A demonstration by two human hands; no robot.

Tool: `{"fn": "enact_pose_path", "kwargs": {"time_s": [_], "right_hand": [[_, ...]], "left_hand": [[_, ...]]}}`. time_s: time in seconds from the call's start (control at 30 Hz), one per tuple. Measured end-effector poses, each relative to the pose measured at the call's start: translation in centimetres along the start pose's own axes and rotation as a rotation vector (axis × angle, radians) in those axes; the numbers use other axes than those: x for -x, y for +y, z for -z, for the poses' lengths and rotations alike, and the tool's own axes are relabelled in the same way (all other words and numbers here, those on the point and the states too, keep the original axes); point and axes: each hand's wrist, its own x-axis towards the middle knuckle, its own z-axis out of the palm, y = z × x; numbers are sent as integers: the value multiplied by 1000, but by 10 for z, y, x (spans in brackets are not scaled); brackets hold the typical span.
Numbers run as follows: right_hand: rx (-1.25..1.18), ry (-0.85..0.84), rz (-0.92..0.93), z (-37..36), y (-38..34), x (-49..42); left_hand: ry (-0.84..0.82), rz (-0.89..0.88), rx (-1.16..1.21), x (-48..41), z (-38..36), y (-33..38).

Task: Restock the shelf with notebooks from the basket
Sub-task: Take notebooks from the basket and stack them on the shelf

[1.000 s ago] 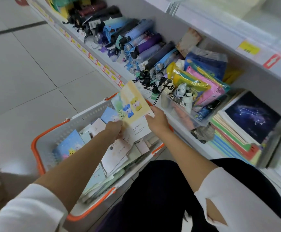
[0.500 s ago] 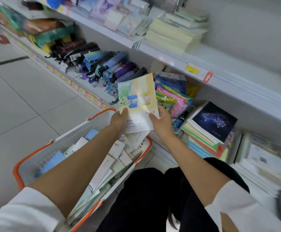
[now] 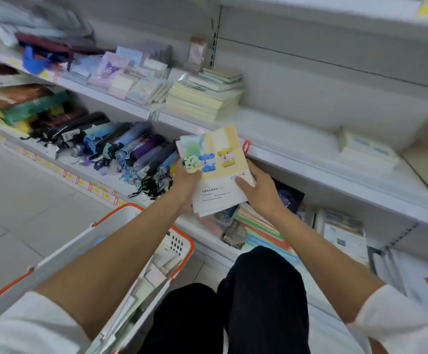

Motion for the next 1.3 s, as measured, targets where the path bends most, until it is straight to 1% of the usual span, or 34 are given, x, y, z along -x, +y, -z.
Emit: {"fn": "enact_pose_path", "kwargs": {"time_s": [0.07,0.17,0.23,0.3,0.4,0.47,0.53,0.63,0.7,0.8,0.87,1.0,1.13,1.17,1.23,1.3], "right_hand": [[-38,32,-67,24,4,3],[-152,125,-249,59,10,10],[-174,222,-247,85,15,15],[-256,315,-232,111,17,21],[-282,465,-253,155,27,27],[-281,543,-278,186,38,28],[-304,611,-306,214,49,25],[-359,669,-331,252,64,20],[-363,698,-346,274,74,13],[-264,771,-374,301,89,-4],[-225,816,-379,316,99,-19],[-194,812,-400,336,124,-46],[-93,675,-445,335,159,-55],[-74,639,-473,334,168,-53],[-73,577,-518,335,180,-51],[-81,522,-521,339,188,-51]], "left_hand": [[-55,-53,-33,4,-29,15],[-138,-103,-45,9,-75,33],[-166,-116,-74,10,-108,43],[-215,-127,-130,10,-140,50],[-403,-50,-125,13,-186,52],[-529,16,-225,17,-212,51],[-620,44,-295,15,-235,51],[-724,35,-312,9,-273,56],[-743,-27,-323,2,-300,60],[-691,-118,-366,-17,-336,57],[-653,-138,-389,-32,-357,50],[-562,-130,-393,-63,-392,31],[-479,-259,-576,-89,-396,6],[-468,-274,-582,-94,-394,0],[-515,-229,-505,-101,-388,-9],[-573,-203,-464,-105,-386,-12]]}}
